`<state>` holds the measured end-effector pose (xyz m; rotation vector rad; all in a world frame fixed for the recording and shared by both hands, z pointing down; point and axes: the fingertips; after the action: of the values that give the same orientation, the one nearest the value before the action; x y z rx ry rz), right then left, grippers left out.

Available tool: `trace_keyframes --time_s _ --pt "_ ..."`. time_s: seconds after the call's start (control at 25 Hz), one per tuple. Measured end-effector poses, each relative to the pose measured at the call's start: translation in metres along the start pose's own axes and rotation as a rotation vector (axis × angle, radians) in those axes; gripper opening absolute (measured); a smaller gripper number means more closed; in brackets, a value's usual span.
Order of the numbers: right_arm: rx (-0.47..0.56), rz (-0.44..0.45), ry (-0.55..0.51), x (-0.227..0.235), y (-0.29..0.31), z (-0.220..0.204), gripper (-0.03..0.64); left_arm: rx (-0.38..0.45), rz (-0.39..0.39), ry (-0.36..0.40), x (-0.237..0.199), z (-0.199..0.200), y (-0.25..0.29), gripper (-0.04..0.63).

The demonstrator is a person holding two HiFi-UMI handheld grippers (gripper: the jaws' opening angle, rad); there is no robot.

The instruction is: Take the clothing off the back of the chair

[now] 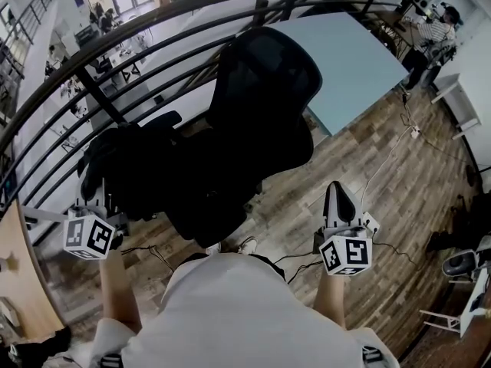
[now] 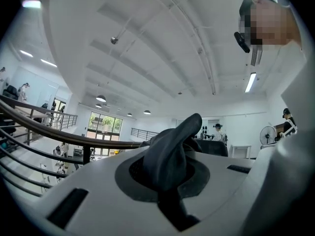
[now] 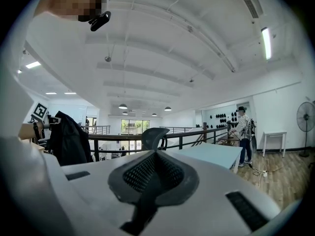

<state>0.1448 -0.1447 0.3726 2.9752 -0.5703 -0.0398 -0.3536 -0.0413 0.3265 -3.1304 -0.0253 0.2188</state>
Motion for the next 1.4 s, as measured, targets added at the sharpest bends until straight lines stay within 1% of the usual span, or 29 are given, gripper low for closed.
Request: trace_keyframes --time_s 0.32,0.56,0.72,1.0,1.28,1.4 --pt "0.004 -0.035 0.002 0.012 -0.002 0.003 0.02 -0.003 -0.042 0.001 0.015 -0.002 0.018 0.046" --pt "0.011 -0.033 -0.001 0.011 0.004 0.007 0.02 0.02 -0.08 -0.011 0.023 0.002 0.022 0.046" --pt "0.019 -0.026 0.008 0.009 0.004 0.009 0.02 0.03 -0.092 -0.017 0.027 0.007 0.02 0.046" --pt "0.036 -0.017 0.058 0.009 -0.001 0.011 0.02 0.052 -0.122 -0.028 0.036 0.015 0.016 0.046" --pt "0.053 -0.031 0.077 0.008 -0.008 0.013 0.02 0.073 -0.141 -0.024 0.038 0.024 0.012 0.046" --pt "0.069 -0.038 0.063 0.006 -0.011 0.015 0.018 0.073 -0.142 -0.022 0.037 0.024 0.011 0.045"
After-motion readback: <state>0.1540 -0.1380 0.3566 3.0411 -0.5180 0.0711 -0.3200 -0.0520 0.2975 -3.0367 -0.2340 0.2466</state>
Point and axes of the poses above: the fingertips, and each gripper's own axes: y forward along the fingers, x to its right, z out of its top, and after that the axes turned 5 degrees about -z, right-handed
